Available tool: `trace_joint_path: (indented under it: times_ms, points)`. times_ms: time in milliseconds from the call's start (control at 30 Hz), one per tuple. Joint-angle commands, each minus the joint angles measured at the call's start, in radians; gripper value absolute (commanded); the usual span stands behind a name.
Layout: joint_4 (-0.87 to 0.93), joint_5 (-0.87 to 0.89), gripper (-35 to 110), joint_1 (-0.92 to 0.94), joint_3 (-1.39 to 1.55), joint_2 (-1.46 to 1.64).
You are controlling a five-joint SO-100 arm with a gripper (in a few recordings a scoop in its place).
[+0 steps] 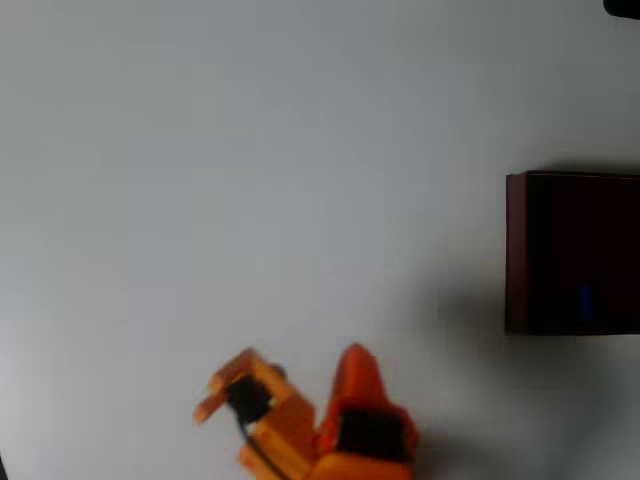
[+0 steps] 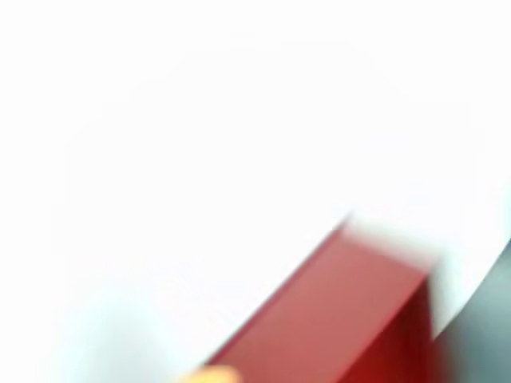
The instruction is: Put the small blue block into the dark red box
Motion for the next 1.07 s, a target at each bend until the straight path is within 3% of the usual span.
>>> trace_joint_path:
  times_ms: [0,200,367,533,1033]
  points:
    - [0.003,0.031,0,-0.241,0.034,0.025]
    - [-0.124,-0.032,0,-0.604,0.238,0.014]
    - [-0.264,-0.075,0,-0.792,0.433,0.058]
    - [-0.121,-0.095,0,-0.793,0.586,0.396]
    - [-0.101,-0.061,0,-0.782,0.637,0.391]
